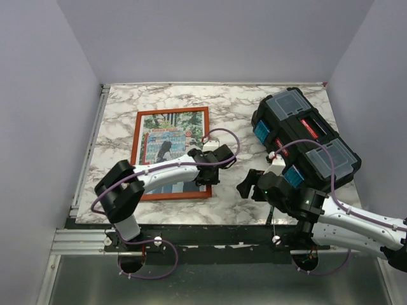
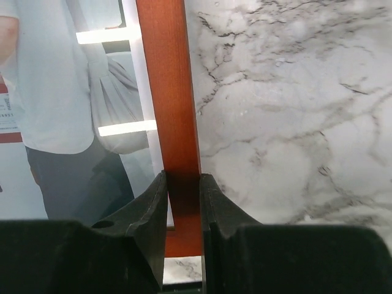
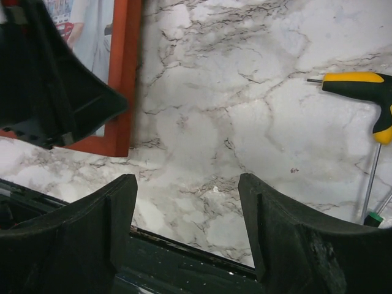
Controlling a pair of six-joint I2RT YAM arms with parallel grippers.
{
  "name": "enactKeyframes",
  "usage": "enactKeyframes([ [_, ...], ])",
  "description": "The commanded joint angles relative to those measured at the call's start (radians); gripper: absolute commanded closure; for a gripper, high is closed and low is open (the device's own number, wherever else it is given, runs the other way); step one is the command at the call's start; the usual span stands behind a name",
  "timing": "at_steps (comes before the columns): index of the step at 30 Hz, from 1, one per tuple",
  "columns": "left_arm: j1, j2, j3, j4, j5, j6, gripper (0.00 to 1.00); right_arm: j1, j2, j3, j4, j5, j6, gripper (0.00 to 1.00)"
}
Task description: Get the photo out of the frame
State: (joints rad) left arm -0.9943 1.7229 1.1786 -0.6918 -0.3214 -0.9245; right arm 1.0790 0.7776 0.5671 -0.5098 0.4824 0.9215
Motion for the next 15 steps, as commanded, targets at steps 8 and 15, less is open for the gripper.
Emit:
enactKeyframes([
  [8,-0.009,-0.38,-0.139,0.002,0.039,-0.002,1.0,-0.032,0.185,0.174,0.155,-0.02,0.146,0.0],
  [15,-0.009,-0.5,-0.207,-0.006,0.022,-0.027,1.0,-0.347,0.461,0.348,0.358,-0.487,0.04,0.0],
])
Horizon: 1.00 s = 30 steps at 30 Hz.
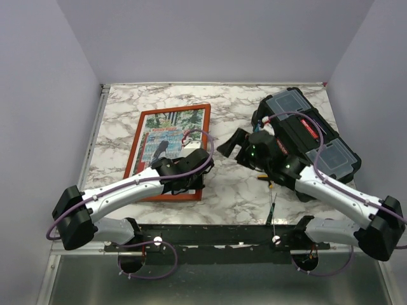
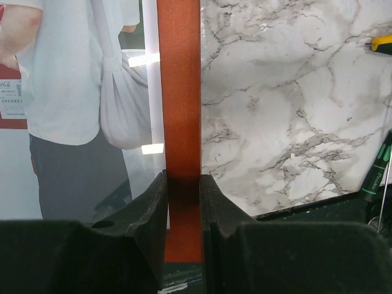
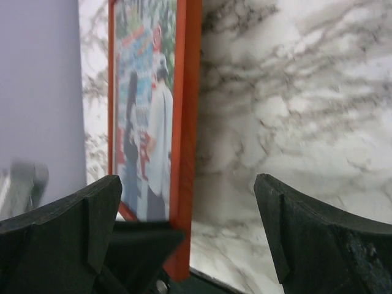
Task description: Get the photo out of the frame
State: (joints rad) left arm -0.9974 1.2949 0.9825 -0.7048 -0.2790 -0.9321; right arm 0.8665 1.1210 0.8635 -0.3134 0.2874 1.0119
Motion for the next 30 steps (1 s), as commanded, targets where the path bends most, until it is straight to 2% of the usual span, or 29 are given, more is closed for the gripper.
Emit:
enactKeyframes([
  [1,-0.007,-0.082,-0.017,0.004,-0.022,-0.02,1.0,-0.157,0.164,0.077,0.181,-0.342,-0.069,0.0],
  [7,-0.006,-0.125,-0.046,-0.005,-0.027,-0.024,1.0,-0.191,0.442,0.178,0.357,-0.509,-0.104,0.0],
  [11,-0.006,-0.151,-0.055,-0.016,-0.028,-0.022,1.0,-0.198,0.541,0.166,0.495,-0.535,-0.106,0.0],
  [15,-0.006,-0.18,-0.07,-0.021,-0.026,-0.022,1.0,-0.207,0.633,0.134,0.683,-0.645,-0.09,0.02],
  [20,-0.006,-0.215,-0.095,-0.013,-0.02,-0.027,1.0,-0.208,0.747,0.127,0.914,-0.81,-0.061,0.26],
  [24,-0.006,-0.246,-0.109,-0.009,-0.016,-0.029,1.0,-0.207,0.771,0.131,1.009,-0.864,-0.047,0.41],
  [27,-0.006,-0.271,-0.105,-0.017,-0.006,-0.018,1.0,-0.207,0.775,0.175,0.98,-0.89,-0.065,0.65],
  [28,-0.006,-0.284,-0.093,-0.037,-0.004,-0.016,0.91,-0.208,0.771,0.189,0.963,-0.895,-0.071,0.75],
  [29,-0.006,-0.301,-0.071,-0.066,-0.005,-0.013,0.68,-0.208,0.764,0.207,0.918,-0.891,-0.09,0.81],
  [30,-0.006,-0.32,-0.048,-0.088,-0.002,-0.005,0.53,-0.207,0.752,0.237,0.862,-0.873,-0.128,0.87],
])
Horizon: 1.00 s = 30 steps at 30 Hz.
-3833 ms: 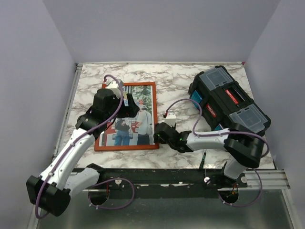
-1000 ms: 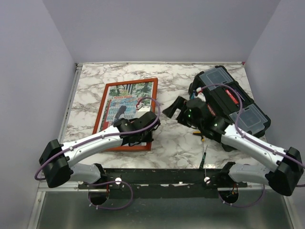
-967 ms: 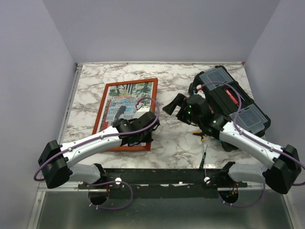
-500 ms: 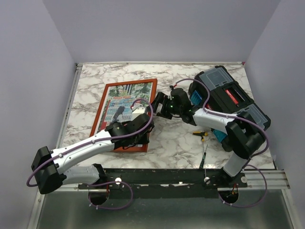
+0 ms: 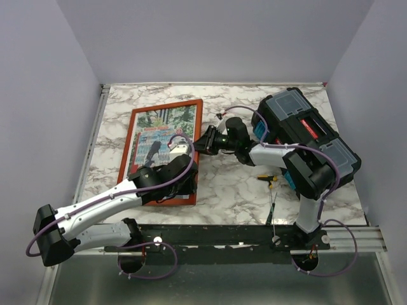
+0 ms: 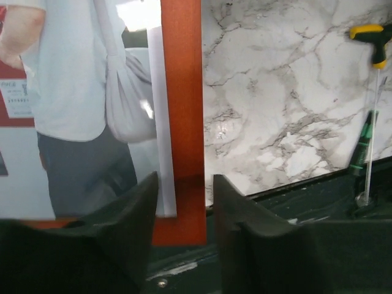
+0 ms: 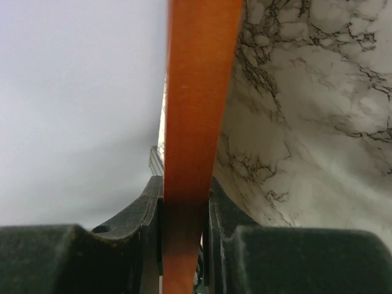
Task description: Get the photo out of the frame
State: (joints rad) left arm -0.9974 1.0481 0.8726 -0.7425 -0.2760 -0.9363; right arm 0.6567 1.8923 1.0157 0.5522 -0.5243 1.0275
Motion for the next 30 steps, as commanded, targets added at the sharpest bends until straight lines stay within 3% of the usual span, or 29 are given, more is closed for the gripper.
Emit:
enactKeyframes([
  [1,-0.007,-0.104,0.082,-0.077,-0.005,0.004,0.41,0.001,-0.031,0.115,-0.098,-0.04,-0.178,0.92],
  [2,-0.006,-0.135,0.105,-0.107,-0.01,0.008,0.33,0.001,-0.047,0.153,-0.172,-0.02,-0.232,0.99],
  [4,-0.005,-0.212,0.146,-0.153,-0.02,0.025,0.21,-0.002,-0.07,0.239,-0.353,0.026,-0.344,0.99],
  [8,-0.003,-0.369,0.228,-0.238,-0.046,0.058,0.08,-0.005,-0.091,0.442,-0.711,0.142,-0.562,0.99],
  [13,-0.001,-0.515,0.333,-0.358,-0.118,0.064,0.06,-0.006,-0.125,0.651,-0.949,0.286,-0.725,0.99],
  [23,-0.001,-0.692,0.386,-0.464,-0.267,0.062,0.05,-0.006,-0.195,0.937,-1.022,0.477,-0.946,0.99],
  [27,-0.002,-0.721,0.361,-0.486,-0.282,0.052,0.05,0.009,-0.12,1.165,-1.144,0.518,-1.099,0.99],
  [30,-0.003,-0.728,0.366,-0.495,-0.287,0.049,0.05,0.099,-0.082,1.227,-1.173,0.688,-1.232,0.99],
])
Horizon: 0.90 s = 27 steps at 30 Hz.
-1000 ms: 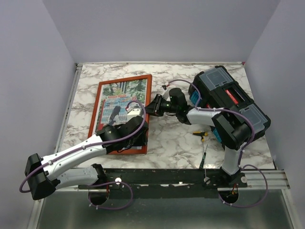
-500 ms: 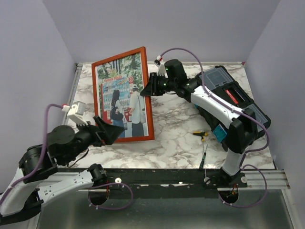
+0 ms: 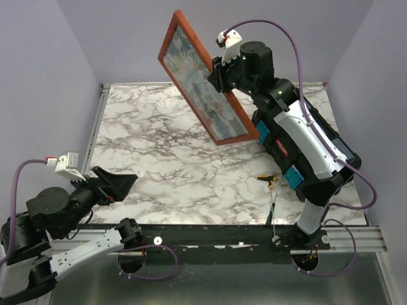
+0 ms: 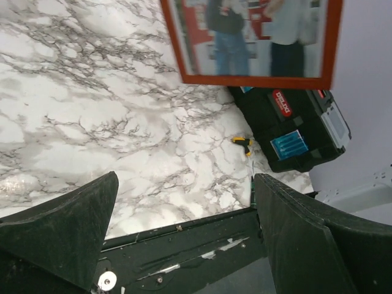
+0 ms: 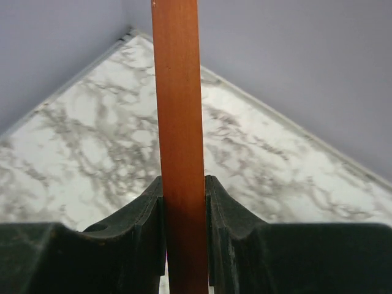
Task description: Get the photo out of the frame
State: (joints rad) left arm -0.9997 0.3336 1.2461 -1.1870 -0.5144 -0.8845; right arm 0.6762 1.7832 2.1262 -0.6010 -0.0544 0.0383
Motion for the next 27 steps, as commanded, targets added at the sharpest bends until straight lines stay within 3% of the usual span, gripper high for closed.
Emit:
enactKeyframes([
  [1,0.0,-0.02,-0.004,-0.048,-0.052,-0.002,0.05,0.113,0.037,0.122,-0.022,0.254,-0.273,0.99],
  [4,0.0,-0.028,0.006,-0.046,-0.067,0.005,0.05,0.203,0.059,0.064,0.011,0.339,-0.327,0.99],
  [9,0.0,-0.035,0.024,-0.043,-0.081,0.009,0.05,0.374,0.065,-0.203,0.209,0.572,-0.431,0.99],
  [13,0.0,-0.04,0.038,-0.062,-0.088,0.005,0.05,0.479,0.044,-0.428,0.392,0.669,-0.528,0.99],
  [20,0.0,-0.083,0.033,-0.065,-0.15,-0.013,0.06,0.64,0.001,-0.794,0.757,0.653,-0.736,0.99],
  [27,0.0,-0.118,0.003,-0.056,-0.181,-0.024,0.06,0.759,0.112,-1.038,1.123,0.607,-0.921,0.99],
])
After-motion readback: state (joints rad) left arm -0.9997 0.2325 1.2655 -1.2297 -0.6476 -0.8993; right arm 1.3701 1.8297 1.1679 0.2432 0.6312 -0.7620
